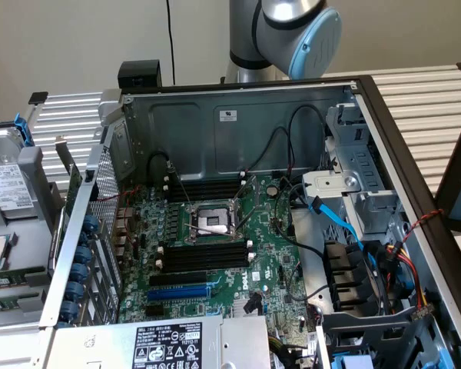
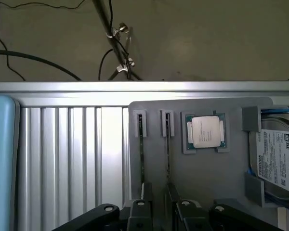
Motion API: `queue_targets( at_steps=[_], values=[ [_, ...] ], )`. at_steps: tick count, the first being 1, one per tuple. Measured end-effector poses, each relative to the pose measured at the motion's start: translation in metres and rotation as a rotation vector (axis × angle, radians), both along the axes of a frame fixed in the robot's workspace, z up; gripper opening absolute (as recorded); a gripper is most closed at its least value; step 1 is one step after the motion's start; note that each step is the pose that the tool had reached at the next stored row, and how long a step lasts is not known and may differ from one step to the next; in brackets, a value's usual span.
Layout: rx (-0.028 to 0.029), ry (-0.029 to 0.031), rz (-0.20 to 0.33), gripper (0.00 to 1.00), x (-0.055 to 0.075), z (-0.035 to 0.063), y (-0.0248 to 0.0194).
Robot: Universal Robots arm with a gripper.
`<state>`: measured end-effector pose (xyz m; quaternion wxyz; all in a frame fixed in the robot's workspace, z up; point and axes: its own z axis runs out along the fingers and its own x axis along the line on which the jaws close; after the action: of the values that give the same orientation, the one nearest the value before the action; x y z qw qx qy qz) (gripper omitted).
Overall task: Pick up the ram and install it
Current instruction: 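Pick up the ram and move it above insertion slot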
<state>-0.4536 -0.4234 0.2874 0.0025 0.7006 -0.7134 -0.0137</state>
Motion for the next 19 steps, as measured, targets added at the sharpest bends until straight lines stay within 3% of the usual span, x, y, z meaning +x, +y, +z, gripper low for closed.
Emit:
queue_targets(
  at_steps=[5, 13, 19],
  values=[
    [0.0001, -0.0075, 0.004, 0.26, 0.0, -0.0061, -0.0048],
    [0.0001, -0.0079, 0.007, 0.26, 0.0, -0.0207, -0.0148],
    [0.0001, -0.0077, 0.007, 0.26, 0.0, -0.0317, -0.0155]
  ],
)
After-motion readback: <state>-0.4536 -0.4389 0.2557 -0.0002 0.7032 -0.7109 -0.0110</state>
